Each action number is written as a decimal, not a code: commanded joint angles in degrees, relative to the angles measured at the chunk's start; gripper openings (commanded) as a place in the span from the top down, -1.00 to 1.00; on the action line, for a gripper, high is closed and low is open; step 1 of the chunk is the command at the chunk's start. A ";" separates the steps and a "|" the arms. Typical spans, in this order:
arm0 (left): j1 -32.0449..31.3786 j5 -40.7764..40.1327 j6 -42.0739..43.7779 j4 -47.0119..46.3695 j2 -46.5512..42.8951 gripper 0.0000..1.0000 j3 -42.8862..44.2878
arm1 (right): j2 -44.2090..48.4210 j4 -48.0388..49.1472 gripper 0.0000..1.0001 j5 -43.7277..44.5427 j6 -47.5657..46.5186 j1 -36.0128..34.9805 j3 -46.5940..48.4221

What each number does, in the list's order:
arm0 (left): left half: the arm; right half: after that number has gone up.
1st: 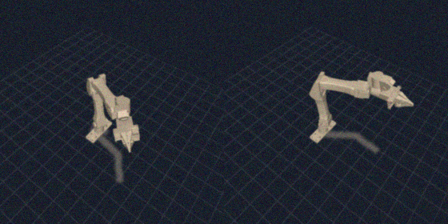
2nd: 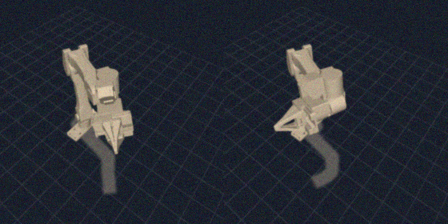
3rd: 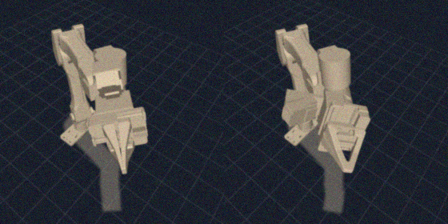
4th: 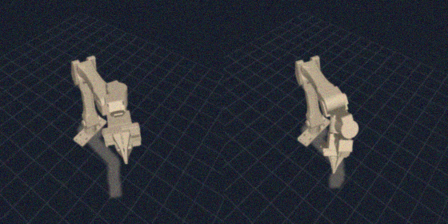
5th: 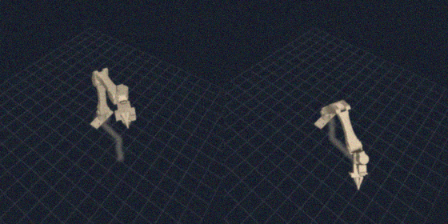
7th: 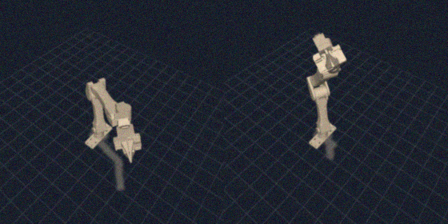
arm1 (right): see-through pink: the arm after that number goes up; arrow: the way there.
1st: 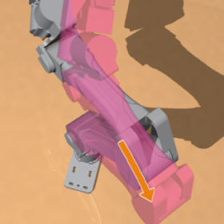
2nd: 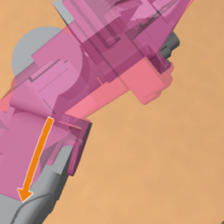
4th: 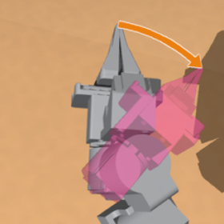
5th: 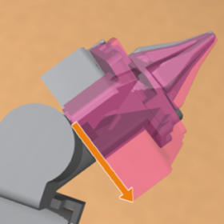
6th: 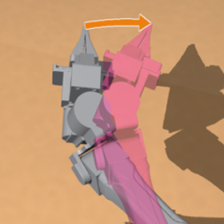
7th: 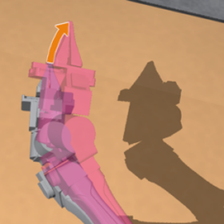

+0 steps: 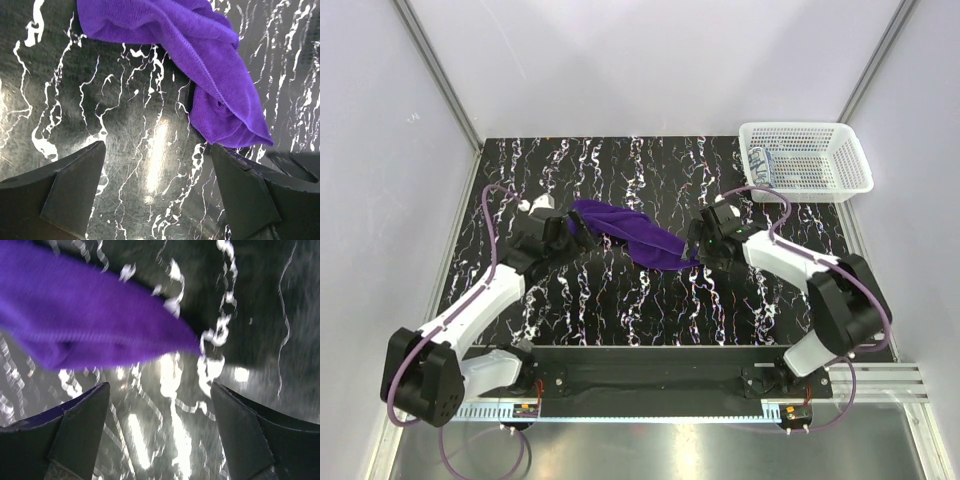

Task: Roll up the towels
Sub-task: Move the towel to the center of the board, then flatten the towel

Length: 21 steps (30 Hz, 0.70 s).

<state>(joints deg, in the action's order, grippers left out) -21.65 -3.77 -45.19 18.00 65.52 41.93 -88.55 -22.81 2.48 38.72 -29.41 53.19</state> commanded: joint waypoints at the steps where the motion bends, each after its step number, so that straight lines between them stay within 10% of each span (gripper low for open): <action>1: 1.43 2.19 3.00 -1.21 -2.76 -0.84 -0.01 | -3.99 3.21 -0.75 4.37 -1.98 1.02 3.15; 13: 3.98 5.00 3.71 -3.14 -3.91 -0.84 -4.22 | -11.46 8.83 -0.30 3.07 -5.58 3.39 4.64; 21: 3.98 5.09 3.88 -3.59 -3.90 -0.83 -5.55 | -12.08 12.87 0.48 -1.51 -8.30 3.48 4.73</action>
<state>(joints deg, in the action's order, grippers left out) -17.89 0.12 -42.37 17.02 62.26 36.84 -100.42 -12.95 3.09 32.45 -26.09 56.77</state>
